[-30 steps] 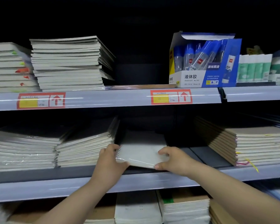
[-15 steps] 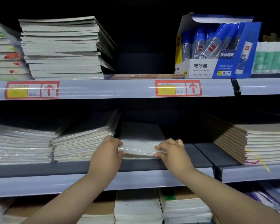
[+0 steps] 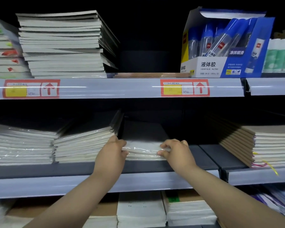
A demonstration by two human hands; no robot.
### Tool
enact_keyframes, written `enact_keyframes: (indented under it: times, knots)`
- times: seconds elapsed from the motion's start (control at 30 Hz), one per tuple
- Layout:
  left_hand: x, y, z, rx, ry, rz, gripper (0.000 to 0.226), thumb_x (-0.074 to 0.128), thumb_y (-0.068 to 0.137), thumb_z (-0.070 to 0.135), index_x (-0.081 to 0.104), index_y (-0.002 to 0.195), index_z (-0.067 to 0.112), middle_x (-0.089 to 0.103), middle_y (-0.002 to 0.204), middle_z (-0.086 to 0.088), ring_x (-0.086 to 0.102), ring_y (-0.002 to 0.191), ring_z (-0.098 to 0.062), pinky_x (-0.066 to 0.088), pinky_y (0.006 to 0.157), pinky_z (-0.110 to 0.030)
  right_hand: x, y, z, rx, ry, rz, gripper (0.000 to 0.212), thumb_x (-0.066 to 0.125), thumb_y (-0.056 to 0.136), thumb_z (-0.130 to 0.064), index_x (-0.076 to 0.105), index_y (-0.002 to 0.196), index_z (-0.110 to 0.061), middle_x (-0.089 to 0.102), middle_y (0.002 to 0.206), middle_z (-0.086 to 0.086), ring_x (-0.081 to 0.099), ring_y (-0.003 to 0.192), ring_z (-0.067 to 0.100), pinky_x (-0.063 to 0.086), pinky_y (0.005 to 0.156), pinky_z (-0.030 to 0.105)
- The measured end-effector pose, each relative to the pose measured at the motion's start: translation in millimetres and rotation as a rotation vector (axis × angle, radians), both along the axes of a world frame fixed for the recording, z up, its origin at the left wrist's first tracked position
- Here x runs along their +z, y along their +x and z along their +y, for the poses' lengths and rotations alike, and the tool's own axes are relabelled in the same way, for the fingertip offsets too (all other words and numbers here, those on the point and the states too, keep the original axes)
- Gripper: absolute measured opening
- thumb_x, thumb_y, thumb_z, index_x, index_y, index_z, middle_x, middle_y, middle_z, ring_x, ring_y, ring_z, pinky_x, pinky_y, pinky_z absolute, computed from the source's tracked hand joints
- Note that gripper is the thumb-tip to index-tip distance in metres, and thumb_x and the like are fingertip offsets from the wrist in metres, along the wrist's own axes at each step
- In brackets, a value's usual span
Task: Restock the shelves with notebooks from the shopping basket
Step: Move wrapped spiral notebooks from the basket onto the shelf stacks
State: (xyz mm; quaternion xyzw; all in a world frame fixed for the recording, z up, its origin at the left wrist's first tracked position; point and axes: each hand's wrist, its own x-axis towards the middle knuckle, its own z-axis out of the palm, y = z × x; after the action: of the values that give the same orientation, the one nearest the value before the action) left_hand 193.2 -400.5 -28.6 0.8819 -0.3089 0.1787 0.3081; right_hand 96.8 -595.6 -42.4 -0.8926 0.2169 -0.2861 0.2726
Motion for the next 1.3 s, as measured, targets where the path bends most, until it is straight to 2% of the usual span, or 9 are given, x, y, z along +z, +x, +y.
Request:
enact_keyframes:
  times: [0.1, 0.2, 0.27, 0.4, 0.53, 0.7, 0.87, 1.03, 1.3]
  knots:
    - [2.4, -2.7, 6.0, -0.069, -0.043, 0.061, 0.033, 0.057, 0.097, 0.020, 0.060, 0.129, 0.016, 0.052, 0.106, 0.006, 0.054, 0.090, -0.012, 0.038, 0.076, -0.020, 4.2, -5.7, -0.9, 0.026, 0.086, 0.059, 0.035, 0.067, 0.088, -0.040, 0.061, 0.120, -0.027, 0.054, 0.115, -0.009, 0.031, 0.112, 0.008, 0.034, 0.086, 0.022]
    - [9.7, -11.1, 16.9, -0.150, -0.182, 0.265, 0.041, 0.052, 0.099, 0.031, 0.052, 0.138, 0.021, 0.063, 0.119, 0.008, 0.058, 0.106, -0.008, 0.036, 0.083, -0.014, 13.3, -16.2, 0.3, 0.045, 0.234, 0.033, 0.059, 0.065, 0.086, -0.049, 0.047, 0.139, -0.030, 0.048, 0.138, 0.003, 0.038, 0.130, 0.015, 0.036, 0.103, 0.028]
    - [13.7, -18.4, 27.6, -0.210, -0.324, 0.423, 0.041, 0.050, 0.099, 0.037, 0.051, 0.138, 0.025, 0.062, 0.118, 0.015, 0.058, 0.105, -0.004, 0.040, 0.086, -0.015, 19.7, -24.2, 6.4, 0.068, 0.316, -0.050, 0.064, 0.058, 0.089, -0.053, 0.038, 0.145, -0.029, 0.045, 0.145, 0.003, 0.041, 0.134, 0.019, 0.036, 0.102, 0.028]
    - [12.1, -30.8, 51.6, -0.312, -0.538, 0.642, 0.040, 0.043, 0.101, 0.043, 0.051, 0.138, 0.029, 0.057, 0.133, 0.009, 0.052, 0.124, -0.012, 0.039, 0.110, -0.039, 27.5, -39.1, 29.2, 0.079, 0.441, -0.166, 0.064, 0.043, 0.094, -0.058, 0.028, 0.150, -0.031, 0.039, 0.150, -0.002, 0.039, 0.135, 0.017, 0.030, 0.097, 0.025]
    - [13.4, -46.5, 76.8, -0.430, -0.682, 0.831, 0.045, 0.039, 0.102, 0.042, 0.046, 0.141, 0.020, 0.056, 0.135, 0.004, 0.054, 0.122, -0.010, 0.040, 0.108, -0.032, 28.2, -54.6, 59.7, 0.058, 0.494, -0.226, 0.061, 0.038, 0.096, -0.059, 0.030, 0.150, -0.032, 0.038, 0.150, -0.009, 0.037, 0.136, 0.014, 0.028, 0.096, 0.024]
    - [9.3, -59.3, 108.7, -0.496, -0.702, 0.953, 0.053, 0.034, 0.101, 0.048, 0.043, 0.143, 0.016, 0.053, 0.139, 0.003, 0.051, 0.127, -0.013, 0.041, 0.104, -0.031, 17.3, -75.2, 106.9, 0.037, 0.536, -0.255, 0.057, 0.039, 0.097, -0.056, 0.034, 0.147, -0.030, 0.038, 0.150, -0.010, 0.038, 0.128, 0.005, 0.027, 0.095, 0.022]
    - [-10.1, -74.1, 138.1, -0.521, -0.679, 1.049, 0.059, 0.031, 0.102, 0.051, 0.038, 0.147, 0.014, 0.050, 0.144, 0.001, 0.047, 0.131, -0.016, 0.041, 0.102, -0.032, -2.3, -101.3, 150.1, -0.021, 0.509, -0.197, 0.059, 0.036, 0.096, -0.060, 0.035, 0.146, -0.031, 0.040, 0.148, -0.008, 0.039, 0.129, 0.010, 0.028, 0.096, 0.024]
    - [-40.3, -90.9, 163.0, -0.529, -0.640, 1.133, 0.059, 0.030, 0.103, 0.049, 0.032, 0.150, 0.013, 0.043, 0.149, -0.003, 0.043, 0.136, -0.019, 0.039, 0.102, -0.033, -29.1, -120.9, 182.1, -0.090, 0.494, -0.164, 0.055, 0.036, 0.097, -0.057, 0.042, 0.142, -0.027, 0.050, 0.138, -0.004, 0.047, 0.117, 0.011, 0.030, 0.082, 0.015]
    - [-136.5, -104.4, 184.4, -0.363, -0.586, 1.311, 0.056, 0.031, 0.103, 0.048, 0.038, 0.146, 0.014, 0.048, 0.146, -0.002, 0.044, 0.135, -0.018, 0.038, 0.103, -0.033, -129.8, -134.8, 222.6, -0.216, 0.589, 0.022, 0.056, 0.033, 0.095, -0.062, 0.042, 0.138, -0.028, 0.050, 0.130, -0.007, 0.049, 0.112, 0.017, 0.033, 0.084, 0.031]
